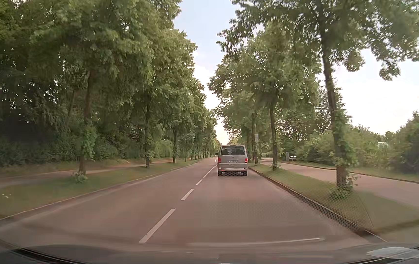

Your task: Follow the waypoints while adhering to traffic rules and regulations

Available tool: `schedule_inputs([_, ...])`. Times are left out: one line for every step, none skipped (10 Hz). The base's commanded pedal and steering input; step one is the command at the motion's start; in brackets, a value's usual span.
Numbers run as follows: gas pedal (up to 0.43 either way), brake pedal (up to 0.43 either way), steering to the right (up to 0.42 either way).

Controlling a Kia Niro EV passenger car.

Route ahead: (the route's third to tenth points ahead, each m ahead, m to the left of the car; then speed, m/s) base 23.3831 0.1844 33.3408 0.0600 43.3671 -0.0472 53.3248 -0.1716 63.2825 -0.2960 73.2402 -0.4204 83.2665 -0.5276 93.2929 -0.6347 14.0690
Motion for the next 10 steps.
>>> schedule_inputs([0.157, 0.012, 0.001])
schedule_inputs([0.157, 0.012, 0.001])
schedule_inputs([0.157, 0.012, 0.001])
schedule_inputs([0.157, 0.006, 0.001])
schedule_inputs([0.157, 0.012, 0.001])
schedule_inputs([0.157, 0.012, 0.001])
schedule_inputs([0.157, 0.012, 0.001])
schedule_inputs([0.157, 0.012, 0.001])
schedule_inputs([0.157, 0.012, 0.001])
schedule_inputs([0.157, 0.012, 0.001])
